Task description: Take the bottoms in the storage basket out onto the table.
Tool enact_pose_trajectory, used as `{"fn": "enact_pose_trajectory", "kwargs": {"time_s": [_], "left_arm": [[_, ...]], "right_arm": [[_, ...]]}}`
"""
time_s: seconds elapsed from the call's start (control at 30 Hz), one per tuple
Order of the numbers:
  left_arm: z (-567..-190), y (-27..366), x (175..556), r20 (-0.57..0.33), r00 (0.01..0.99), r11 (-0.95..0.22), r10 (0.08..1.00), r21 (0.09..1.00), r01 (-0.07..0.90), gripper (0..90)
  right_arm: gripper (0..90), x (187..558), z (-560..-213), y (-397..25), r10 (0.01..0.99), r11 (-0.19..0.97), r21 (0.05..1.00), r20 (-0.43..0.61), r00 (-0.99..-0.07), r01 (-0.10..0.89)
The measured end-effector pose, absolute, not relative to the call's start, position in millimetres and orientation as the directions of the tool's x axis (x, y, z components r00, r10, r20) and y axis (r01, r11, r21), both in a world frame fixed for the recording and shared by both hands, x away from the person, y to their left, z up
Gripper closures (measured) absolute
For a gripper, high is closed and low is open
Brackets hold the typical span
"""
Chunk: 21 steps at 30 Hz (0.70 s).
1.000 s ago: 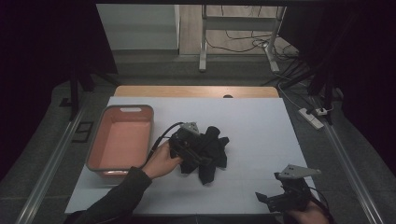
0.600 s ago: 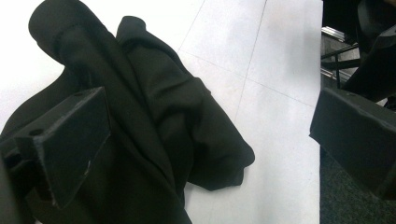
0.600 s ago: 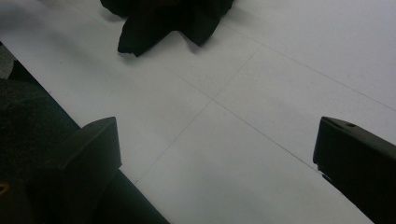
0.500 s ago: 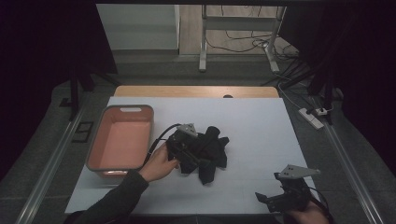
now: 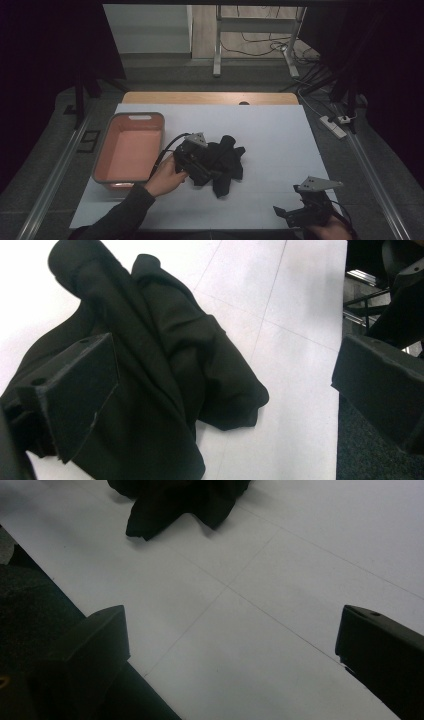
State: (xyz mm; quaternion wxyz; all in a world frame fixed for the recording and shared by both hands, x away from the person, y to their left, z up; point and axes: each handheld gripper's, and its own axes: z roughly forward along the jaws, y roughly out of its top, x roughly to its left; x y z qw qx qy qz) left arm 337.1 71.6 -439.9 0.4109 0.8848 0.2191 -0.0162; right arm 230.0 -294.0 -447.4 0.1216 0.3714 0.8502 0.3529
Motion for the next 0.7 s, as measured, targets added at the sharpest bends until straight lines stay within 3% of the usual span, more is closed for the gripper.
{"fn": "enact_pose_trajectory", "kwargs": {"time_s": [0.7], "left_arm": [[-435.0,90.3,327.0,-0.214,0.885,-0.543,0.414,0.722,0.429,0.0]], "right_arm": [[1.0,230.0,-447.3,-293.8,0.717,0.477,0.689,0.054,-0.695,0.545]]}}
